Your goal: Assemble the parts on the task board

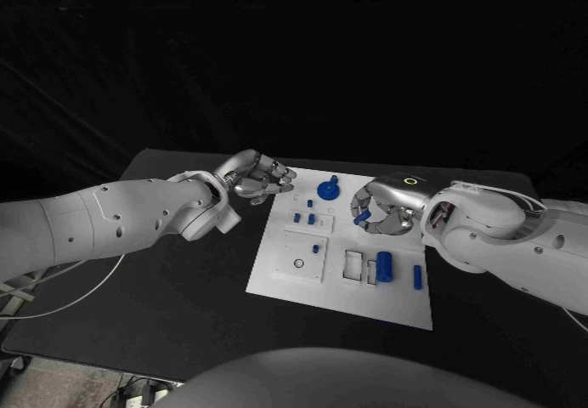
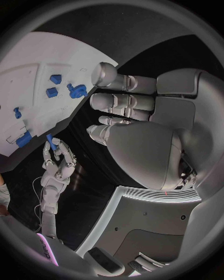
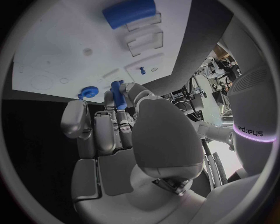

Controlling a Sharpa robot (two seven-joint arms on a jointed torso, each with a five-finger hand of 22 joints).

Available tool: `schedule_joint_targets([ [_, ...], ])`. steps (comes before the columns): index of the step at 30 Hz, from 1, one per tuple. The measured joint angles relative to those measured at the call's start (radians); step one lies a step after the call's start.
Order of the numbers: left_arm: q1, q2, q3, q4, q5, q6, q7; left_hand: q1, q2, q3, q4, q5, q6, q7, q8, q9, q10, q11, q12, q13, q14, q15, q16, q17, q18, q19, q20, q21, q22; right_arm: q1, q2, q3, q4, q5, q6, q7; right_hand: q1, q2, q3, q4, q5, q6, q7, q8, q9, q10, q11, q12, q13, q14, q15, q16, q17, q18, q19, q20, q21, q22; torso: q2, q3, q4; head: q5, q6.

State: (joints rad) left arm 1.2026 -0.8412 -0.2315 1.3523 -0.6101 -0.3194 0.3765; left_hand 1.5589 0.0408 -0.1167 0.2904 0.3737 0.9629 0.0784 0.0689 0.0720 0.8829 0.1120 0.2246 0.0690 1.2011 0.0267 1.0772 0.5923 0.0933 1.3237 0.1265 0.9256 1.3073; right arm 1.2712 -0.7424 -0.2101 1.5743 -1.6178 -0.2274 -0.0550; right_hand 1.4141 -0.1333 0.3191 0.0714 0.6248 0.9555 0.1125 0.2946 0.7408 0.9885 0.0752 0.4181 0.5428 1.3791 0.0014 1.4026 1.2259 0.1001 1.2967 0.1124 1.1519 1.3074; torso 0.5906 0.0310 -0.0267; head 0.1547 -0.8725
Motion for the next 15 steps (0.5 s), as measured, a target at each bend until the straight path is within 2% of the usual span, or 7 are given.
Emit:
schedule_joint_targets([
  [4,-0.002,0.006,0.000,-0.004,0.000,0.000,-0.001,0.000,0.000,0.000,0.000,0.000,0.000,0.000,0.000,0.000,0.000,0.000,0.000,0.000,0.000,0.000,0.000,0.000,0.000,0.000,0.000,0.000,0.000,0.007,0.039,0.000,0.036,0.008,0.038,-0.010,0.000,0.000,0.004,-0.004,-0.006,-0.005,0.005,-0.001,0.000,0.000,0.000,0.000,0.000,0.000,0.000,0.000,0.000,0.000,-0.004,-0.004,0.000,0.001,0.000,0.0002,0.0000,0.009,0.000],
  [7,-0.003,0.009,0.000,-0.006,0.000,0.001,-0.001,0.000,0.000,0.000,0.000,0.000,0.000,0.000,0.000,0.000,0.000,0.000,0.000,0.000,0.000,0.000,0.000,0.000,0.000,0.000,0.000,0.000,0.000,0.009,0.076,0.000,0.047,0.010,0.065,-0.017,0.000,0.000,0.007,-0.007,-0.010,-0.009,0.001,-0.007,0.002,-0.004,-0.004,0.000,0.000,0.000,0.000,0.000,0.000,0.000,-0.004,-0.004,-0.004,0.001,0.000,0.0003,0.0006,0.019,0.000],
  [11,-0.003,0.009,0.000,-0.008,0.000,0.000,-0.001,0.004,-0.004,0.000,0.000,0.000,0.000,0.000,0.000,0.000,0.000,0.000,0.004,0.000,0.000,0.000,0.000,0.001,0.000,-0.002,0.002,0.000,0.000,0.005,0.123,0.000,0.044,0.004,0.085,-0.027,0.000,0.000,0.007,-0.007,-0.011,-0.012,0.005,-0.010,0.003,-0.004,-0.004,0.000,0.000,0.000,0.000,0.000,0.006,0.000,-0.004,-0.004,-0.004,0.001,0.000,0.0000,0.0016,0.030,0.000],
  [15,-0.003,0.007,0.000,-0.013,-0.001,-0.001,-0.001,0.004,-0.004,0.000,0.000,0.004,0.000,0.000,0.000,0.000,0.000,0.000,0.004,0.000,0.000,0.000,0.000,0.000,0.000,-0.004,0.004,-0.004,0.000,-0.011,0.170,0.001,0.031,-0.015,0.091,-0.036,-0.001,-0.001,0.007,-0.007,-0.012,-0.012,0.005,-0.011,0.003,-0.004,-0.004,0.000,0.000,0.000,0.000,0.000,0.015,0.000,-0.004,-0.004,0.000,0.001,0.001,0.0000,0.0020,0.043,0.000],
])
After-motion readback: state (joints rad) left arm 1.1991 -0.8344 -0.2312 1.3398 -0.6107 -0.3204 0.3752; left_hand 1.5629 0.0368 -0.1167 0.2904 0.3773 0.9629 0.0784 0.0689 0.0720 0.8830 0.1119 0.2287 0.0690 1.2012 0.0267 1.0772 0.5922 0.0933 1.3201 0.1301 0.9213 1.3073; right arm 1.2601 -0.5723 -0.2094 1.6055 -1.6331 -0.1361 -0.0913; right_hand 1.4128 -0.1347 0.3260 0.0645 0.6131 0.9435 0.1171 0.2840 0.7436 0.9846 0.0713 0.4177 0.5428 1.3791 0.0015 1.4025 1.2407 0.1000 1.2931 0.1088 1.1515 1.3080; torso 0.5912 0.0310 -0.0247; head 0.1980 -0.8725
